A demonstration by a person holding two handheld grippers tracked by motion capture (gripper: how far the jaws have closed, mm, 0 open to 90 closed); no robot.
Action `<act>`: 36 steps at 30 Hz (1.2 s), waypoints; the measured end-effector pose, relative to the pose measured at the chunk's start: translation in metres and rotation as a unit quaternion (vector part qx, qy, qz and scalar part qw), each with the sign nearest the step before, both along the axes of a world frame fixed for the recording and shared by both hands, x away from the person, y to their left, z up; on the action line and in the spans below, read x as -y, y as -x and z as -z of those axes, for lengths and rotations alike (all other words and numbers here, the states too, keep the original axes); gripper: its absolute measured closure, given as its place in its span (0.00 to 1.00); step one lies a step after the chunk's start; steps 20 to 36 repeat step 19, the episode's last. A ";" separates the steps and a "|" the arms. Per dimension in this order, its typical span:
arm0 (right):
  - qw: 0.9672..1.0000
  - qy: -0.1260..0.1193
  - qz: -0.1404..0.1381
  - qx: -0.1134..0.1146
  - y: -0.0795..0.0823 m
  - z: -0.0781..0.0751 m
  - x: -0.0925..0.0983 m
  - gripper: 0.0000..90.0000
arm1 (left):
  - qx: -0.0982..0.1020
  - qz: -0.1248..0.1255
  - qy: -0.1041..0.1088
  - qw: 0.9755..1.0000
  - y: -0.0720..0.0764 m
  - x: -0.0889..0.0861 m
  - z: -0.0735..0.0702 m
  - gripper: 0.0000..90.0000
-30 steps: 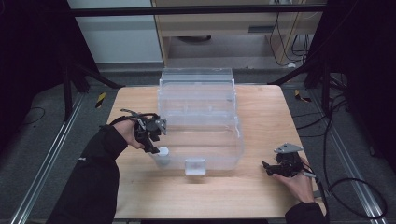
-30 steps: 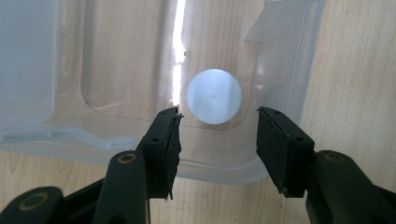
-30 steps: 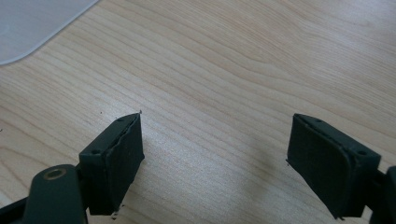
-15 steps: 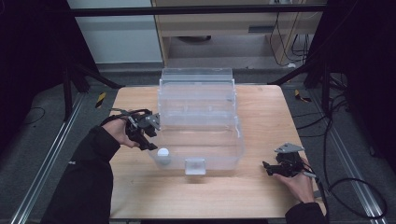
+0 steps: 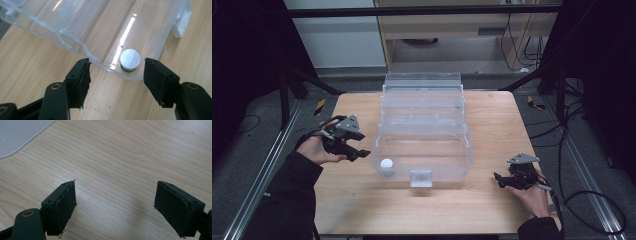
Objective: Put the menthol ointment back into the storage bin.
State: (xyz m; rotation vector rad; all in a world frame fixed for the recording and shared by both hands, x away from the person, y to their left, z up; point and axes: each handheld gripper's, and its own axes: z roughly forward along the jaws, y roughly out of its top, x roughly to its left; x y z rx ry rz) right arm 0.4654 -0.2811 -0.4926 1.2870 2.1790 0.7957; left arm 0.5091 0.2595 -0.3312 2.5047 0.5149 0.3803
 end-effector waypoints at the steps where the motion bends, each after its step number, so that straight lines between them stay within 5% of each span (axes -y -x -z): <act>1: 1.000 0.000 0.000 0.001 0.000 0.000 0.000 0.19 | 0.001 -0.010 0.009 1.000 0.002 -0.003 0.002 0.41; 6: 1.000 -0.002 0.002 0.001 0.001 0.000 0.001 0.19 | 0.013 -0.070 0.071 0.995 0.014 -0.026 0.022 0.38; 9: 1.000 -0.003 0.005 0.000 0.000 0.000 0.002 0.19 | 0.034 -0.118 0.097 0.988 0.021 -0.038 0.035 0.36; 13: 1.000 -0.004 0.008 0.000 0.000 0.000 0.003 0.19 | 0.063 -0.187 0.150 0.969 0.032 -0.055 0.056 0.35; 16: 1.000 -0.010 0.010 -0.001 0.001 0.000 0.003 0.19 | 0.076 -0.239 0.183 0.950 0.040 -0.066 0.077 0.36; 19: 1.000 -0.010 0.010 0.000 0.001 -0.001 0.004 0.19 | 0.087 -0.260 0.192 0.942 0.043 -0.073 0.095 0.35; 36: 1.000 -0.010 0.010 0.000 0.001 -0.001 0.004 0.19 | 0.087 -0.260 0.192 0.942 0.043 -0.073 0.095 0.35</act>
